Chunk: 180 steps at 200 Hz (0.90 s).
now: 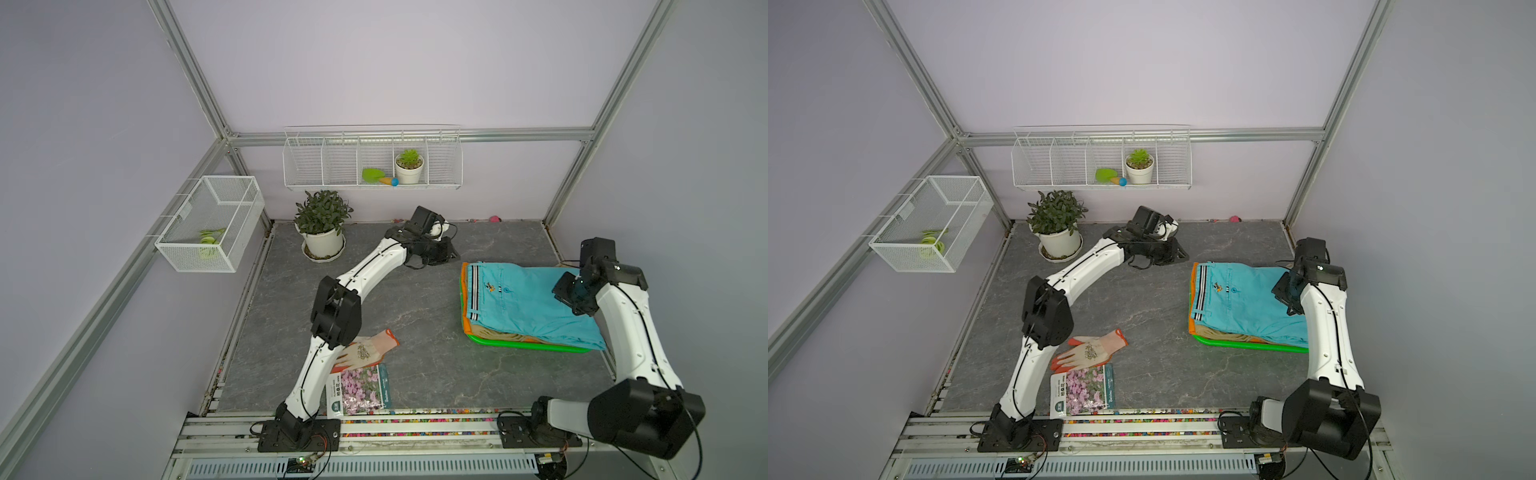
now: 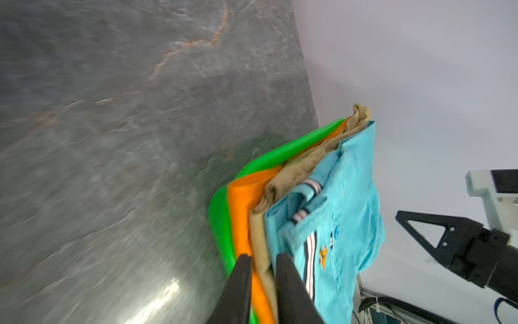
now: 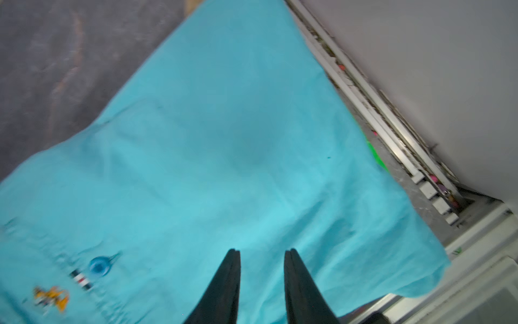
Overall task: Put the folded long pants in the basket
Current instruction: Place the long pant in the basket, then move the basket to the center of the board.
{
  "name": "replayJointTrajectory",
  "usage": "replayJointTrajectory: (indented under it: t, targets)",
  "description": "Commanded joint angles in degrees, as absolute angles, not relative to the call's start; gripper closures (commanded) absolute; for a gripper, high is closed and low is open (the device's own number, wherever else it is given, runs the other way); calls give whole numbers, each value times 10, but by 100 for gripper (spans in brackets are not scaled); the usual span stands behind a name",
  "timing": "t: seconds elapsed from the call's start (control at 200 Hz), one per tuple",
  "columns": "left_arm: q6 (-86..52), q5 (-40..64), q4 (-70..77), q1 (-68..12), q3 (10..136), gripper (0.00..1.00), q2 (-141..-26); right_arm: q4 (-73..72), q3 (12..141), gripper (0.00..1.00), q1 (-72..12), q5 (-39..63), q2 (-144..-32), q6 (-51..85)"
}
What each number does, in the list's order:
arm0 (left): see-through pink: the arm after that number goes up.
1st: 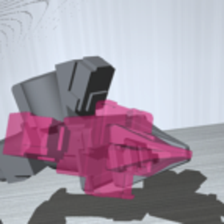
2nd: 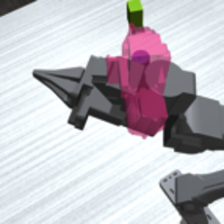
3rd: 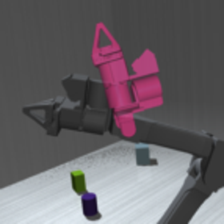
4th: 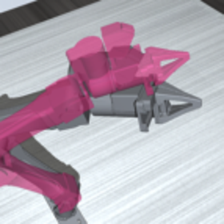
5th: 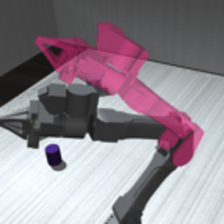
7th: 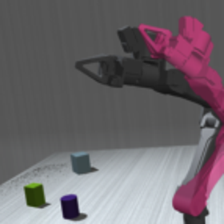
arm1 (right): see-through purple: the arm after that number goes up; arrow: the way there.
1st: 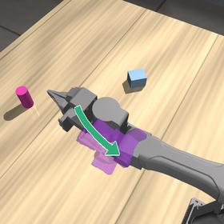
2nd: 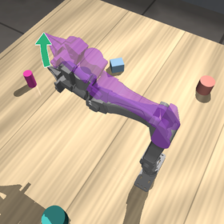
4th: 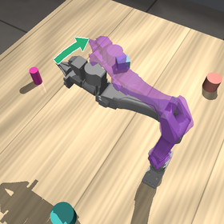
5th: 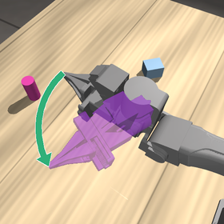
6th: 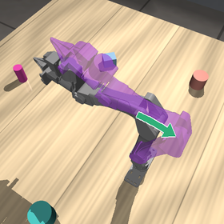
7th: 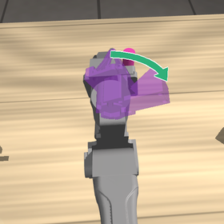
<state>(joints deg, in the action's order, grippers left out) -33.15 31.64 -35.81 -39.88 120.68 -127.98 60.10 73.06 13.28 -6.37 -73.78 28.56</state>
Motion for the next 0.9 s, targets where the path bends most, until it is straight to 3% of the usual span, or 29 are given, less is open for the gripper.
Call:
replayJointTrajectory:
  t: [0.0,0.18,0.225,0.275,0.41,0.455,0.54,0.715,0.835,0.895]
  targets:
    - [-314,252,-312,-390,1085,76,-1140,563,745,65,90,-24,-709,274]
    - [-297,102,-232,-368,804,64,-906,445,699,53,-9,-52,-671,232]
    - [-303,30,-240,-366,759,63,-848,400,673,49,-19,-56,-654,220]
    - [-290,-52,-245,-366,709,54,-786,351,639,45,-20,-57,-633,210]
    - [-243,-297,-193,-355,568,53,-657,185,508,37,-21,-89,-558,167]
    - [-214,-353,-153,-342,518,39,-624,138,462,36,-21,-119,-534,165]
    - [-192,-409,-112,-310,455,30,-588,78,390,35,-22,-153,-495,158]
    - [-205,-435,-54,-269,368,27,-580,29,300,34,-22,-198,-438,132]
    - [-230,-360,-54,-269,352,27,-545,7,264,34,-23,-204,-385,133]
    - [-235,-316,-39,-269,344,27,-527,22,272,25,-20,-270,-386,173]
